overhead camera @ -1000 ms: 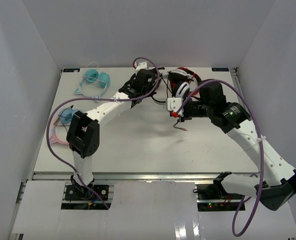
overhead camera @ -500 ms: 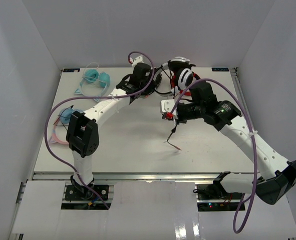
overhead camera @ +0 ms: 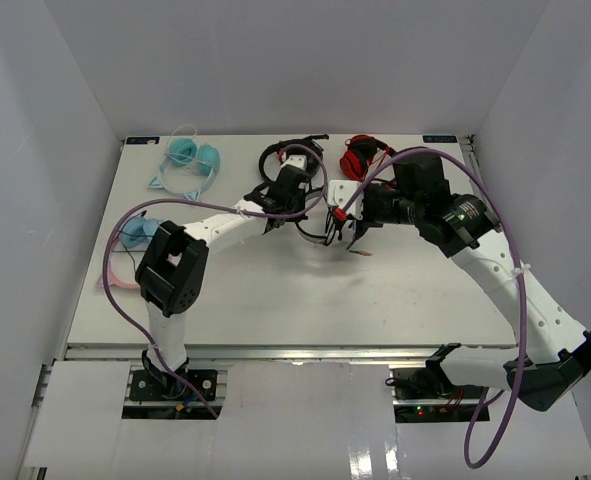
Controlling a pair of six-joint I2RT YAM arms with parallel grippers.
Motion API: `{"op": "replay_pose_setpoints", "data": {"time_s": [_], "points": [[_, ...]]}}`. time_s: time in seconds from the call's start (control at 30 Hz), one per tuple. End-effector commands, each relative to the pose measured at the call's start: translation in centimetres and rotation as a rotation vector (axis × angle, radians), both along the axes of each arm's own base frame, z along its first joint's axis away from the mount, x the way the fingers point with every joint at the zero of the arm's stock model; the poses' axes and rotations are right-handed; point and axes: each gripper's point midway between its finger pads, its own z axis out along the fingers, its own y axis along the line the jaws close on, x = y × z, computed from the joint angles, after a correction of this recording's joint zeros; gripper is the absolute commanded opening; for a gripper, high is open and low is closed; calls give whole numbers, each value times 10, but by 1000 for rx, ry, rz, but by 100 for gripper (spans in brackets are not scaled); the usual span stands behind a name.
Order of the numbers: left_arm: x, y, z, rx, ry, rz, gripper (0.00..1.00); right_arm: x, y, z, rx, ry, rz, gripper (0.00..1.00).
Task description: Wrap the headphones
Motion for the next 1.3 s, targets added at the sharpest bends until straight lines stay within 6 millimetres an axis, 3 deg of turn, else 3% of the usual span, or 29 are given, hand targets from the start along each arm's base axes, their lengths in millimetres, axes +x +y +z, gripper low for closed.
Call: {"op": "replay_pose_setpoints", "data": {"time_s": [0.0, 0.3, 0.37, 0.53, 0.67, 0.77, 0.9, 0.97, 1.07, 1.17, 1.27], "points": [[0, -4, 50, -19, -181, -96, 0, 20, -16, 40, 37, -164, -97, 8], [-51, 0, 60, -2, -269, -392, 0, 56, -53, 21, -70, -261, -279, 11], [-60, 0, 82, -28, -339, -433, 0, 62, -59, 17, -70, -270, -296, 11], [-93, -4, 101, -65, -418, -609, 0, 78, -76, 1, -35, -223, -315, 11], [-127, -3, 129, -132, -516, -719, 0, 92, -84, -18, 26, -114, -297, 11], [-145, 0, 159, -198, -589, -752, 0, 92, -82, -38, 86, 0, -256, 10], [-168, -6, 211, -342, -646, -794, 0, 85, -62, -69, 185, 171, -173, 9], [-177, -8, 252, -452, -676, -790, 0, 62, -40, -73, 277, 298, -34, 9], [-176, -1, 307, -561, -764, -699, 0, 24, -15, -74, 420, 540, 163, 9], [-170, 10, 353, -709, -842, -573, 0, 4, -1, -70, 519, 731, 276, 10], [-158, 19, 382, -809, -894, -447, 0, -10, 9, -70, 553, 844, 325, 12]]}}
